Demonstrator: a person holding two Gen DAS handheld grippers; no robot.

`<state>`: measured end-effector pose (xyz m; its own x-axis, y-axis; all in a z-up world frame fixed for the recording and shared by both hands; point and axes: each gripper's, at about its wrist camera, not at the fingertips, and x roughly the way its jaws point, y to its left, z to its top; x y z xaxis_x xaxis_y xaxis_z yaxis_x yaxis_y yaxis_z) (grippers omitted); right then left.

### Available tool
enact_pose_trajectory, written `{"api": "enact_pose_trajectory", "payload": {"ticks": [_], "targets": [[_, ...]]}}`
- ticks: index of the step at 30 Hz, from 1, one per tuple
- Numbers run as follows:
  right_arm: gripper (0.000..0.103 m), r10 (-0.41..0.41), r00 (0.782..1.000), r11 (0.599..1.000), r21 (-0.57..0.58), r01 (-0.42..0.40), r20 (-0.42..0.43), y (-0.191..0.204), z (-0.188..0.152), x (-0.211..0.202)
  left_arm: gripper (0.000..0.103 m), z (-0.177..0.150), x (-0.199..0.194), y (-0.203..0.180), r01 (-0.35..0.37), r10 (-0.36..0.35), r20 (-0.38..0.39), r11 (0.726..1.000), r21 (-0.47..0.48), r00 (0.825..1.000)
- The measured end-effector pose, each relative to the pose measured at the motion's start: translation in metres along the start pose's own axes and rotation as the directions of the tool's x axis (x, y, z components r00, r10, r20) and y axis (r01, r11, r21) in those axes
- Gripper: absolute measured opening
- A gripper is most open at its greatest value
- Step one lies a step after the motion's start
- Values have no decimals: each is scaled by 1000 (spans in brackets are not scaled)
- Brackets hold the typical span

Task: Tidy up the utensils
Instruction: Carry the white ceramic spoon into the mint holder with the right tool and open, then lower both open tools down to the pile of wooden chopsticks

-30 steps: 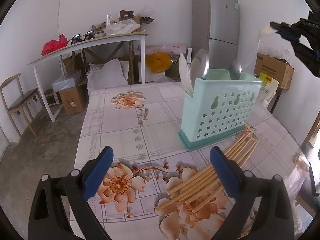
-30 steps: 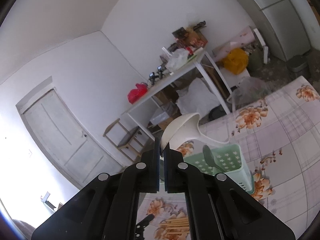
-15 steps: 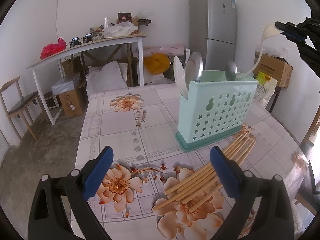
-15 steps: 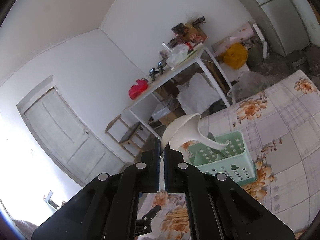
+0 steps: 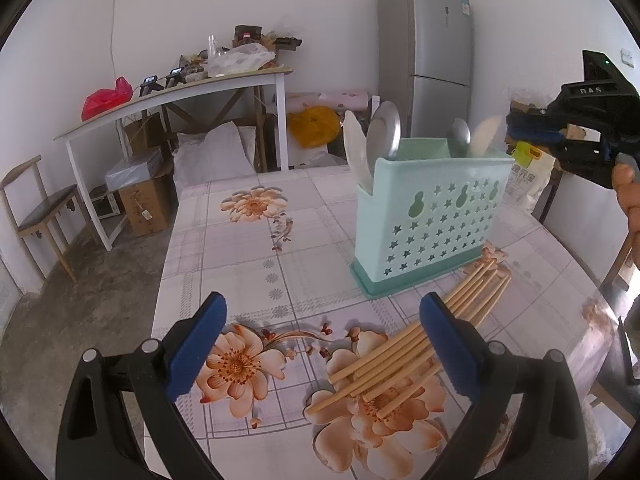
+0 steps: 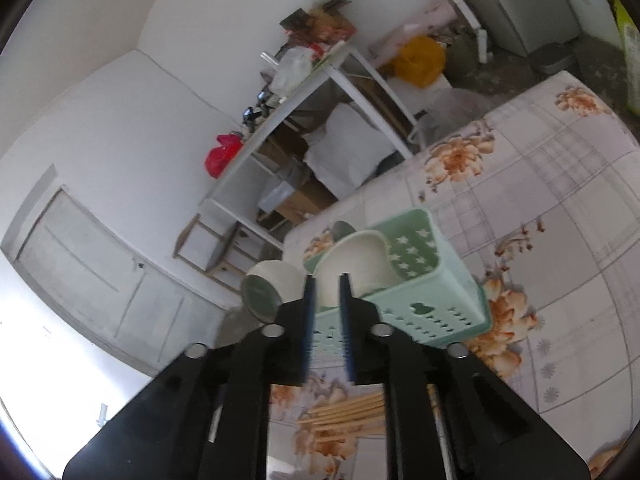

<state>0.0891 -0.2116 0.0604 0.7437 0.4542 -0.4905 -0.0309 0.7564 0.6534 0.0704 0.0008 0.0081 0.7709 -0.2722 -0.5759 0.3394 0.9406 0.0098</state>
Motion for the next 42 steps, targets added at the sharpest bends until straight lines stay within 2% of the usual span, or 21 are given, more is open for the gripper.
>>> {"api": "enact_pose_trajectory", "payload": {"ticks": [2,8,12,15,20,23,25,27,30,33,35,39,42], "targets": [[28,-19,1000,1000,-14,20,19,1,-2,-6,95,1,1,-1,-1,1,-4,1000,-1,1000],[31,-55,994,998,-38,59,95,2,-6,-32,95,2,6,-6,11,-11,-9,1000,1,1000],[33,-75,987,997,-9,77,143,-11,-24,-47,95,1,12,-9,23,-23,-21,1000,3,1000],[34,-98,990,995,36,94,101,-27,-52,-40,95,1,17,-10,37,-37,-34,999,5,999],[34,-138,988,985,98,144,-67,-51,-103,-8,95,3,26,-16,63,-62,-46,998,27,997],[34,-147,977,978,123,166,-153,-61,-127,11,86,5,34,-23,88,-85,-49,994,60,995],[34,-142,975,977,132,166,-174,-62,-133,16,78,5,43,-29,108,-102,-68,990,92,992],[34,-141,973,977,133,167,-186,-63,-136,20,64,5,53,-33,131,-121,-99,986,101,988],[34,-141,971,977,129,167,-192,-64,-135,24,52,3,71,-34,157,-143,-161,985,77,976],[34,-134,972,977,138,162,-195,-67,-137,25,32,1,88,-28,162,-154,-222,987,20,963],[34,-129,971,976,144,160,-200,-69,-139,26,23,-1,98,-24,167,-166,-258,986,-16,952],[34,-121,972,976,155,154,-204,-72,-143,27,14,-9,111,-20,189,-202,-324,979,-72,924],[34,-117,972,976,158,150,-203,-72,-143,27,13,-10,110,-18,203,-225,-325,974,-102,918]]}}
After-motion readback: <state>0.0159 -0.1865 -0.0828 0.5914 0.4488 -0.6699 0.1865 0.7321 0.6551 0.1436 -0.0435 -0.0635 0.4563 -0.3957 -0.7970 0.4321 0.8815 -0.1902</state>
